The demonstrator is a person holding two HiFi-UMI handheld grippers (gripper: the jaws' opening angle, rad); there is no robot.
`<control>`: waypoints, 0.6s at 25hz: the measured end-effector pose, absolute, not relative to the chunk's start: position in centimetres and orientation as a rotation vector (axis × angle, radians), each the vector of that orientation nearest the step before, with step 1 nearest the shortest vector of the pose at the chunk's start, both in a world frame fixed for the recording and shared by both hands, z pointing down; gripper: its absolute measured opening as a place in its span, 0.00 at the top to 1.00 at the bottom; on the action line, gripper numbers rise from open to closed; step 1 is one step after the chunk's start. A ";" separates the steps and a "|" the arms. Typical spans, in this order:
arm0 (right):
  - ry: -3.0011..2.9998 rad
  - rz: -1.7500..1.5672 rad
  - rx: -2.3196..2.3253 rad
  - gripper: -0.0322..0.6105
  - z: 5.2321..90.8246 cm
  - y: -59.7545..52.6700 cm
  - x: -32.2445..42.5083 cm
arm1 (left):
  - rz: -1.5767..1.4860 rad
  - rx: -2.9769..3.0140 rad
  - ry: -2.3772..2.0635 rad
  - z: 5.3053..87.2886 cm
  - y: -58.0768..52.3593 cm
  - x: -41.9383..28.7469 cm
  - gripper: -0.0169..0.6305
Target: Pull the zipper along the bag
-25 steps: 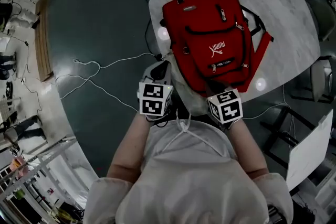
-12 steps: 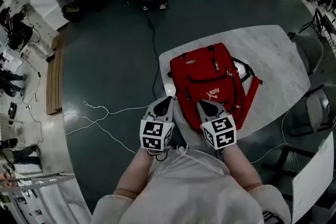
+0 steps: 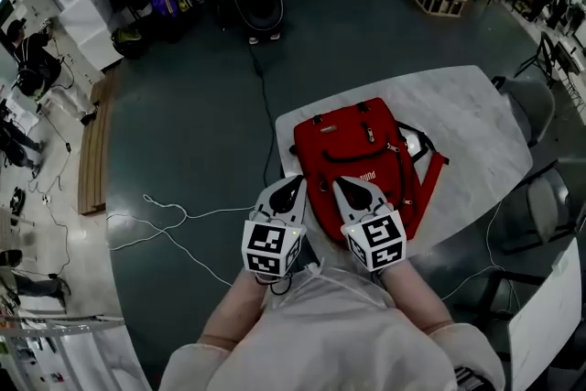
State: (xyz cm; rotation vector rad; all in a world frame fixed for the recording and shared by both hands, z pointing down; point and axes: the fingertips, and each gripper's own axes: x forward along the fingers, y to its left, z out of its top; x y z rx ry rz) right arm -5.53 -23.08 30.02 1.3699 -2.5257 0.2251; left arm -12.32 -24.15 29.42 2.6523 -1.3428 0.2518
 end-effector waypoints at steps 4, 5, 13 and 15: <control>-2.532 0.234 1.363 0.91 30.2 -22.8 -5.6 | 0.248 2.656 -1.330 29.5 -23.9 -12.0 0.95; -2.530 0.242 1.361 0.91 30.3 -22.7 -5.6 | 0.251 2.656 -1.326 29.6 -23.9 -11.9 0.95; -2.511 0.322 1.464 0.91 30.5 -22.9 -4.3 | 0.257 2.657 -1.318 29.6 -23.8 -11.5 0.95; -2.508 0.349 1.500 0.91 30.3 -23.0 -3.7 | 0.263 2.664 -1.323 29.5 -23.7 -11.5 0.95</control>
